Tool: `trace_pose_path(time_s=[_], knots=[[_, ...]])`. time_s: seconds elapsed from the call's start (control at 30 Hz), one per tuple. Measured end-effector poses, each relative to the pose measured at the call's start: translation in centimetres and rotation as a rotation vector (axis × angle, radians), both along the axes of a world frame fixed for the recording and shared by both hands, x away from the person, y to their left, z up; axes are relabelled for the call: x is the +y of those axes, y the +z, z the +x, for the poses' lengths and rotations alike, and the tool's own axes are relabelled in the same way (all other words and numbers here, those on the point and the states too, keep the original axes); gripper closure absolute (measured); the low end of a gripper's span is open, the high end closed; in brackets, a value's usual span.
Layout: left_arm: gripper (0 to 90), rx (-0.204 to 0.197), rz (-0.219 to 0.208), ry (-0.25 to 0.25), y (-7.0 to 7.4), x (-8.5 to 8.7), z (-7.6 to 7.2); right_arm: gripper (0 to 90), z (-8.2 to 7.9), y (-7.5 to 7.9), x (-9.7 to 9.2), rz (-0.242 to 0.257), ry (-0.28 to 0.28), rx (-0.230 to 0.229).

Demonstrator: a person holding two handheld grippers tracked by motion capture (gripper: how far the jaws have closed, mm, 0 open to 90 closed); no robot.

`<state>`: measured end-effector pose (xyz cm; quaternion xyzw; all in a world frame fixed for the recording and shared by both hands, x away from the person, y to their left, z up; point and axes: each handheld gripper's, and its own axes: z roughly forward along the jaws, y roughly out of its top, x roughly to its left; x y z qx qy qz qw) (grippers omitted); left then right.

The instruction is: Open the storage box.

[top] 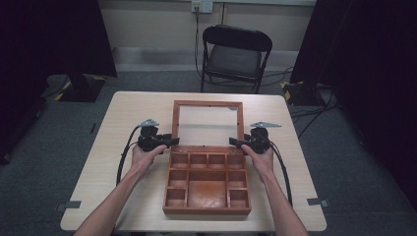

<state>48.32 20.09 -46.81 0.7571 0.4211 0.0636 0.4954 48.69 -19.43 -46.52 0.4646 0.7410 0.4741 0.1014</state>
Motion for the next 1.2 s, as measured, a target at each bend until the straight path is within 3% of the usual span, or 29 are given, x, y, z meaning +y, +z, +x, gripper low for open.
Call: trace_pose_path(time_s=[0.57,0.8,0.9,0.93,1.03,1.2], knots=[[50.4,0.055,-0.029,-0.004,-0.6,0.2,0.4,28.6,0.2,-0.4,0.1,-0.009,-0.001,0.029],[49.4,0.078,-0.060,-0.004,-1.0,0.4,0.6,27.1,0.2,-0.5,0.1,-0.020,-0.003,0.037],[49.7,0.040,-0.005,0.010,-1.0,0.1,0.4,23.8,0.1,-0.6,0.1,-0.027,-0.011,0.037],[49.3,0.063,-0.028,0.001,-1.1,0.2,0.5,23.1,0.2,-0.7,0.0,-0.030,-0.010,0.058],[46.6,0.069,-0.023,0.014,-1.6,0.2,0.6,22.9,0.4,-1.5,-0.4,0.031,-0.011,0.107],[45.5,0.066,-0.025,0.012,-1.5,0.0,0.5,22.8,0.4,-1.5,-0.4,0.028,-0.010,0.111]])
